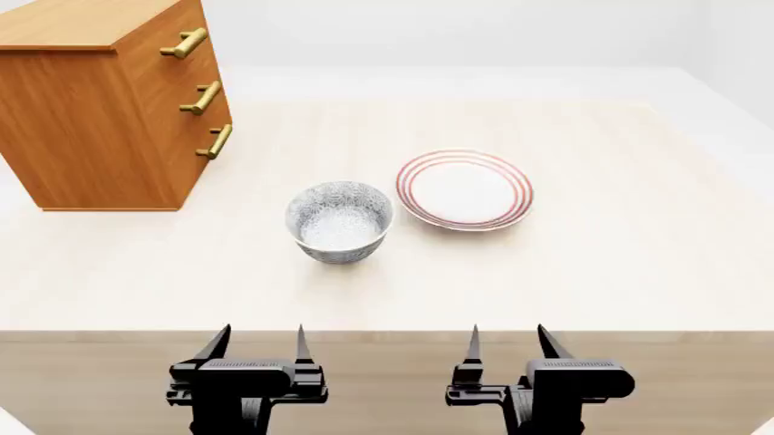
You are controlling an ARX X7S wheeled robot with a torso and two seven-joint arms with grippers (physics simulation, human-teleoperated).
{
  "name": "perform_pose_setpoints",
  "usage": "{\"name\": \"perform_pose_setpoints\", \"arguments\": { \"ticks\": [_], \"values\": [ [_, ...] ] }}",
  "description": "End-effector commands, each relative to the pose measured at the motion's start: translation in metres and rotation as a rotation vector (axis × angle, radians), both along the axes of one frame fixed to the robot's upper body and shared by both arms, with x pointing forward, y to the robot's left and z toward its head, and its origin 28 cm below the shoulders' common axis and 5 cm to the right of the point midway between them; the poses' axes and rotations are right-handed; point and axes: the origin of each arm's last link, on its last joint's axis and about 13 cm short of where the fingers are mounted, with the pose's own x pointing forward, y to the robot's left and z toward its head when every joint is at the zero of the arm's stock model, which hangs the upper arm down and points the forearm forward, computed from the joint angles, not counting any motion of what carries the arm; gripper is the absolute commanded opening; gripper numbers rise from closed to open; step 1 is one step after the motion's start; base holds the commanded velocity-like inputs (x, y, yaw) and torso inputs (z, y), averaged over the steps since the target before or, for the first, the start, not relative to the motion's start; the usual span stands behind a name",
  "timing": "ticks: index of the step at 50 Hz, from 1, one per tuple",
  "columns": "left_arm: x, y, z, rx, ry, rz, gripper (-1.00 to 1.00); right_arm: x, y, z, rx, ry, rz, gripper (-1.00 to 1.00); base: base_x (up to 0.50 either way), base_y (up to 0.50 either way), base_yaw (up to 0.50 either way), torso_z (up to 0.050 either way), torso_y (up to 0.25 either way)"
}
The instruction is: Open the bottom drawer of the cabinet.
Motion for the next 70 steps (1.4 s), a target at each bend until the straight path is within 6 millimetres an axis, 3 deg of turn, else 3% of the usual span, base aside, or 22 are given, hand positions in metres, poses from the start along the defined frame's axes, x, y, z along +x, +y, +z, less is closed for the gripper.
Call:
{"name": "perform_pose_setpoints", "arguments": {
  "ticks": [1, 35, 39, 40, 41, 42, 70],
  "values": [
    [0.001, 0.001, 0.000, 0.012, -0.006, 0.010, 1.00, 0.000, 0.000, 0.000, 0.035, 0.012, -0.005, 1.00, 0.00, 0.00, 0.00, 0.000, 0.000],
    [0.000, 0.000, -0.006, 0.047, 0.025, 0.005, 1.00, -0.002, 0.000, 0.000, 0.039, 0.045, -0.011, 1.00, 0.00, 0.16, 0.00, 0.000, 0.000],
    [0.003, -0.002, 0.017, 0.035, 0.046, -0.021, 1.00, 0.002, -0.001, 0.019, 0.031, 0.091, 0.010, 1.00, 0.00, 0.00, 0.00, 0.000, 0.000],
    [0.032, 0.000, 0.072, 0.025, -0.100, -0.033, 1.00, 0.025, -0.013, 0.070, 0.026, -0.030, 0.003, 1.00, 0.00, 0.00, 0.00, 0.000, 0.000],
    [0.032, -0.002, 0.105, 0.034, -0.151, -0.050, 1.00, 0.022, -0.011, 0.098, 0.034, -0.062, 0.031, 1.00, 0.00, 0.00, 0.00, 0.000, 0.000],
    [0.031, -0.001, 0.102, 0.057, -0.048, -0.045, 1.00, 0.017, -0.010, 0.103, 0.011, -0.024, 0.037, 1.00, 0.00, 0.00, 0.00, 0.000, 0.000],
    [0.029, 0.003, 0.106, 0.058, -0.071, -0.043, 1.00, 0.018, -0.010, 0.107, 0.003, -0.045, 0.033, 1.00, 0.50, 0.00, 0.00, 0.000, 0.000]
  ]
}}
